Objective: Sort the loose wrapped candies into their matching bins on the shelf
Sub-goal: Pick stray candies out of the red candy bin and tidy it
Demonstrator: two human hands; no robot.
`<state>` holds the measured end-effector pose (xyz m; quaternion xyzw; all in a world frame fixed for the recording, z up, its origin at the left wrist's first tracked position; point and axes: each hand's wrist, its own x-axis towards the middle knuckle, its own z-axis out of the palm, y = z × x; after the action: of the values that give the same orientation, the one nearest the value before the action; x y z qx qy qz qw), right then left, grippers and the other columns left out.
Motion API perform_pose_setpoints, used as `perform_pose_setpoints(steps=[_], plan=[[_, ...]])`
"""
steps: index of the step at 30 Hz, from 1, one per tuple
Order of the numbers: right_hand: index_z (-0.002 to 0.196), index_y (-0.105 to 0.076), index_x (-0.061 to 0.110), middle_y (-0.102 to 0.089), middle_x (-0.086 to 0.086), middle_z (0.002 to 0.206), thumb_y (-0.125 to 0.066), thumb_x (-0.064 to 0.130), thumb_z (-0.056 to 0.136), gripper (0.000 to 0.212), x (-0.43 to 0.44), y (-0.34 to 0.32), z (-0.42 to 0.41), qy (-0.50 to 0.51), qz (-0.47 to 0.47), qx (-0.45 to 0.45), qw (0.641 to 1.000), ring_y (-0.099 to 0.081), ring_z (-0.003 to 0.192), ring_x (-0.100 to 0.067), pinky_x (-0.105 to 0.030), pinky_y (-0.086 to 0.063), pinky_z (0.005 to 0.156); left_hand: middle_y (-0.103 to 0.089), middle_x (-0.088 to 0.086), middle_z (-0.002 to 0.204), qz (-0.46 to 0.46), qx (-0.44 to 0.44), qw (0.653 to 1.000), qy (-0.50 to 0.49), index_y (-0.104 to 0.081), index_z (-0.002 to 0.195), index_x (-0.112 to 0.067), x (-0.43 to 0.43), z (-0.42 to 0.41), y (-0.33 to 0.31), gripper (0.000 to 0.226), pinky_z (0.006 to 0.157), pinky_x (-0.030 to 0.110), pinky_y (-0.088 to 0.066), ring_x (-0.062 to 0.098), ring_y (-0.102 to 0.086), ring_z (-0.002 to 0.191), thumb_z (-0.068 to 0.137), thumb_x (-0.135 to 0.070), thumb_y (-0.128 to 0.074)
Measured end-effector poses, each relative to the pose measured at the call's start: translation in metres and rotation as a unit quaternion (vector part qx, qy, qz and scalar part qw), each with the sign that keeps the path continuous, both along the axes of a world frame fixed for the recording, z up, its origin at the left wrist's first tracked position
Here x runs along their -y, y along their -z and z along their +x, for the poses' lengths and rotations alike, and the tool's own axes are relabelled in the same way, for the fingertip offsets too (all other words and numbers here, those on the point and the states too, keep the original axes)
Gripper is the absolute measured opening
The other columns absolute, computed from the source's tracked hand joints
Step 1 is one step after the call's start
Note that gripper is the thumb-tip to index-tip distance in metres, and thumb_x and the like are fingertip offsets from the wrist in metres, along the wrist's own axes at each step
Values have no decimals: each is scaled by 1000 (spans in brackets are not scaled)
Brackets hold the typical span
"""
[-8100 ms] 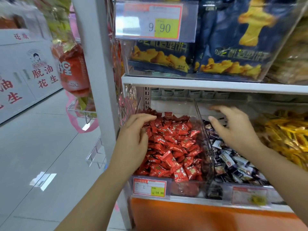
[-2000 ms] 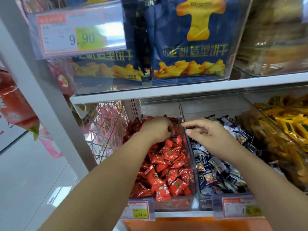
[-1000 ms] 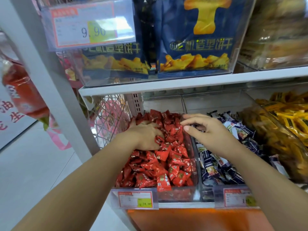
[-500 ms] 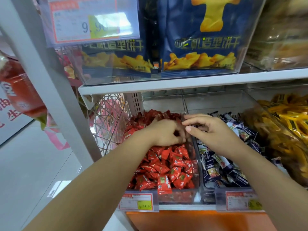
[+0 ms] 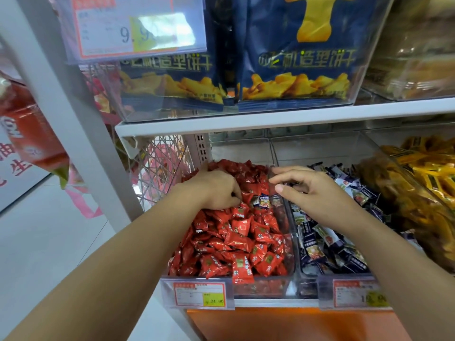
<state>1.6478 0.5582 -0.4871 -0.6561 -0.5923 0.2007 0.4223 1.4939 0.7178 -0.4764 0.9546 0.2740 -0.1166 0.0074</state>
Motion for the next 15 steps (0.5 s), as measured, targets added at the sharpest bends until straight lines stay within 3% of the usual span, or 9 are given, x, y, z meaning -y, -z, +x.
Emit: perform_pose_setpoints(steps=[6, 9, 12, 13, 15], plan=[[103, -67, 34, -51, 26, 122, -58, 26, 91, 17, 0, -1, 0, 0, -1, 5, 1000, -42, 112, 18, -18, -33, 99, -68, -6, 105, 1, -32, 999, -44, -73, 97, -26, 8, 11, -18, 27, 99, 41, -41, 17, -59, 102, 90, -42, -52], [103, -68, 33, -52, 23, 123, -59, 25, 90, 18, -1, -1, 0, 2, 2, 3, 1000, -43, 113, 16, -18, -34, 100, -65, -5, 99, 41, 59, 997, 3, -69, 96, -24, 16, 26, -19, 21, 98, 37, -36, 16, -55, 98, 91, -35, -52], [101, -67, 36, -53, 22, 123, -59, 24, 90, 18, -1, -1, -1, 1, 3, -4, 1000, -44, 114, 13, -20, -34, 102, -55, -9, 79, -54, 105, 993, 11, -66, 101, -19, 23, 38, -6, 15, 71, 24, -36, 14, -55, 81, 93, -23, -54], [101, -67, 36, -53, 22, 123, -59, 25, 90, 18, -1, -2, -1, 1, 2, -3, 1000, -45, 115, 12, -21, -34, 103, -53, -9, 77, -87, 93, 992, 0, -66, 101, -17, 23, 40, 0, 14, 69, 23, -37, 11, -53, 75, 94, -22, -54], [102, -68, 35, -53, 22, 124, -59, 25, 90, 18, -1, -1, -1, 2, 1, -2, 1000, -45, 116, 11, -23, -34, 105, -62, -4, 92, -101, 65, 993, -16, -68, 105, -16, 18, 41, 12, 19, 77, 28, -46, 13, -58, 83, 93, -23, -54]])
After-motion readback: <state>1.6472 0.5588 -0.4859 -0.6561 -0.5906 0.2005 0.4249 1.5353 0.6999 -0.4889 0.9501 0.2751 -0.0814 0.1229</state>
